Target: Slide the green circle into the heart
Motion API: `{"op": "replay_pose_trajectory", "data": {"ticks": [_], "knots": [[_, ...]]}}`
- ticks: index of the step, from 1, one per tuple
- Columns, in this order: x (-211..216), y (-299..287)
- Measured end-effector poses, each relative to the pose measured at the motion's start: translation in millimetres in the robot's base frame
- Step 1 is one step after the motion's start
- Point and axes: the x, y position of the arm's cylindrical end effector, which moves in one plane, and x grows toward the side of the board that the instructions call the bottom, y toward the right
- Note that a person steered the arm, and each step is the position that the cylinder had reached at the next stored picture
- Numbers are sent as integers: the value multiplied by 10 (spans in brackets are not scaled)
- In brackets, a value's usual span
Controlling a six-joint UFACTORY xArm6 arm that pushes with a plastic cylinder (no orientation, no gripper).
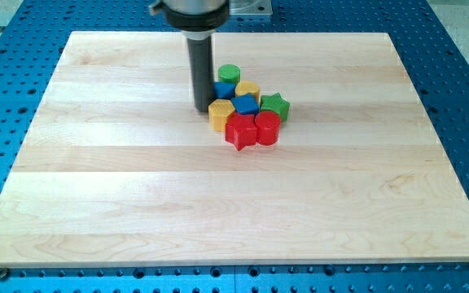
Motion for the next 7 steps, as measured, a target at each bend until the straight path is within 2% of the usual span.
{"op": "replay_pose_trajectory", "data": {"ticks": [1, 2, 4, 6, 7], "knots": [[-28, -118], [-291, -579], [-544, 19], [-873, 136], [-833, 245]]}}
